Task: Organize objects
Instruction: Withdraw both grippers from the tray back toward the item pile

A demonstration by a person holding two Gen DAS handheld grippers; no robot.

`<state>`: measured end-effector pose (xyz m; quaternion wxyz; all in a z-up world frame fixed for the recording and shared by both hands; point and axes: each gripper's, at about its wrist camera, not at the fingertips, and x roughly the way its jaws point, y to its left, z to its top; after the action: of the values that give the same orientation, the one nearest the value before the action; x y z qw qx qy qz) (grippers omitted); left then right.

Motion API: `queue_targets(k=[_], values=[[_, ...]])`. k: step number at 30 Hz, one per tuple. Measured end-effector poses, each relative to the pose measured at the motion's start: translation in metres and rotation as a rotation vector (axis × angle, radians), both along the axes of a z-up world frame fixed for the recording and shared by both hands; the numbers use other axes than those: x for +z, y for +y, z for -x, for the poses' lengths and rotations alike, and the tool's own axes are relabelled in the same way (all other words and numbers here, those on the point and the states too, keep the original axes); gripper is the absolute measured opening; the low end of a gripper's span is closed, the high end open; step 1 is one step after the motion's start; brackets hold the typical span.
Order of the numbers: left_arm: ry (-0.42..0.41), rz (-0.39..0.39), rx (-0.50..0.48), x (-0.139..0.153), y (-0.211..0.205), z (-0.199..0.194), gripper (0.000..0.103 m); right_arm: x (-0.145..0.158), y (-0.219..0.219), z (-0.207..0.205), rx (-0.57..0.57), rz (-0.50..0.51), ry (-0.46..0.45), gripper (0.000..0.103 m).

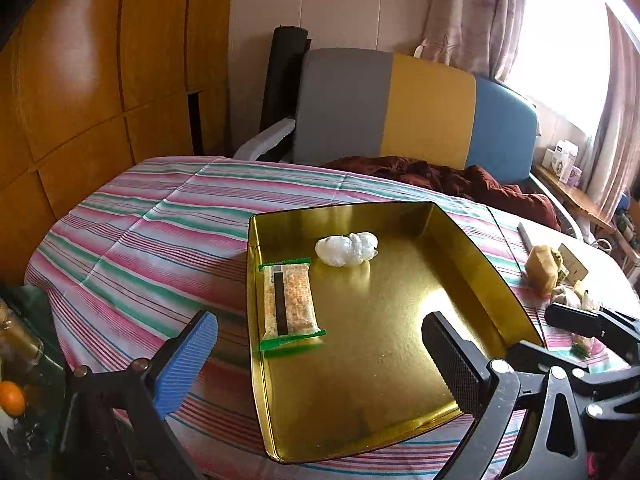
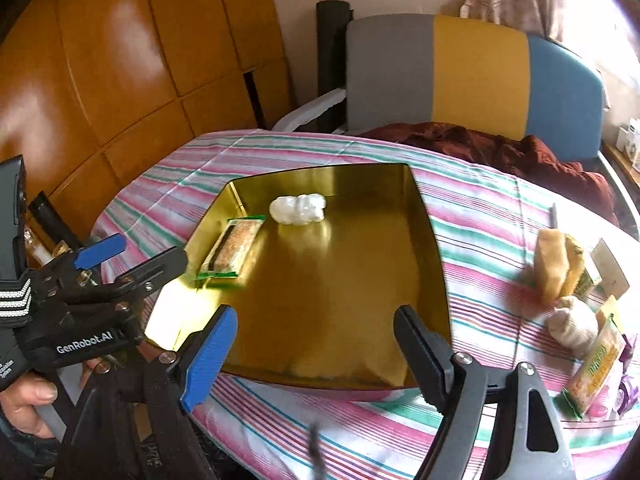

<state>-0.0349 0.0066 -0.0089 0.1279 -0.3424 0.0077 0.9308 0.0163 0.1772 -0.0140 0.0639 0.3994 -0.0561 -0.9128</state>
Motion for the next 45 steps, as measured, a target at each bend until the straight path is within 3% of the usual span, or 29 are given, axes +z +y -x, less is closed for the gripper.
queue_targets(k=[14, 26, 30, 37, 45], values=[[-0.003, 0.055, -0.095, 0.000, 0.032, -0.015, 0.103, 0.005, 0.024, -0.017, -0.060, -0.026, 0.040, 0.082], [-0.046, 0.028, -0.221, -0.002, 0.057, -0.018, 0.103, -0.002, 0.087, -0.032, -0.219, -0.019, 0.004, 0.082], [-0.090, -0.002, -0.254, -0.005, 0.066, -0.015, 0.103, 0.002, 0.125, -0.043, -0.311, -0.020, 0.002, 0.082], [-0.068, 0.006, -0.357, 0.003, 0.095, -0.025, 0.103, 0.021, 0.219, -0.078, -0.558, -0.068, 0.032, 0.082], [-0.097, -0.009, -0.457, 0.006, 0.132, -0.034, 0.102, 0.010, 0.314, -0.130, -0.878, 0.011, 0.044, 0.082]])
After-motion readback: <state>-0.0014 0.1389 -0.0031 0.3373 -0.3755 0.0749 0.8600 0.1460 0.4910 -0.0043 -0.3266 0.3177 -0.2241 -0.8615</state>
